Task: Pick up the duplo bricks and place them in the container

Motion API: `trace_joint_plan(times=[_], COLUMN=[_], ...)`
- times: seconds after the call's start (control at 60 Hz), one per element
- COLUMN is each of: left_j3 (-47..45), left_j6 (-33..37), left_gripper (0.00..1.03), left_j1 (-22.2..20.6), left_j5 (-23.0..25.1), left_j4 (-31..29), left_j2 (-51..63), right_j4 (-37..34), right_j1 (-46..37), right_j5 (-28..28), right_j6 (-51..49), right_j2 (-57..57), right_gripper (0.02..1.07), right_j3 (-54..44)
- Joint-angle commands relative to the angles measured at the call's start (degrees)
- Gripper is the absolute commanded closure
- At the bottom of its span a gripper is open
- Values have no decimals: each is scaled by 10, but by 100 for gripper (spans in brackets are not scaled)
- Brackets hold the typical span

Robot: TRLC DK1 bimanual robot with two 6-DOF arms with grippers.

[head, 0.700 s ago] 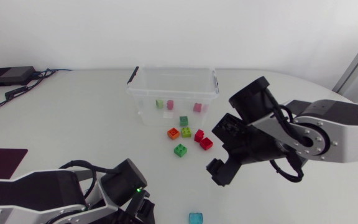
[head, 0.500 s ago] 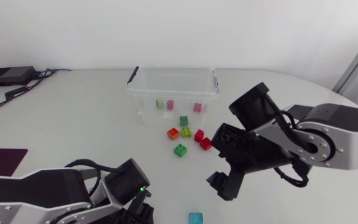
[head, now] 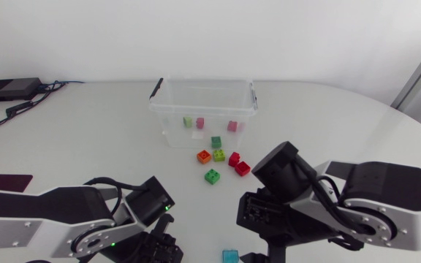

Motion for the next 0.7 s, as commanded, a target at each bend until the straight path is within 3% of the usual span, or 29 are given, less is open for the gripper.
trace_joint_plan(times=[0.0, 0.2, 0.533, 0.683], left_j3=[9, 21, 133, 178], left_j6=[7, 8, 21, -1], left_gripper=[64, 64, 64, 63], left_j1=[16, 64, 206, 225], left_j5=[0, -1, 2, 7], left_j4=[-16, -42, -87, -72], left_j2=[-19, -87, -144, -135], right_j4=[5, 24, 52, 45], right_j1=[12, 40, 66, 65], right_j5=[-4, -2, -1, -2], right_j6=[-13, -6, 7, 6], right_j2=[10, 44, 97, 113], right_gripper=[12, 12, 17, 25], right_j3=[-12, -14, -9, 4])
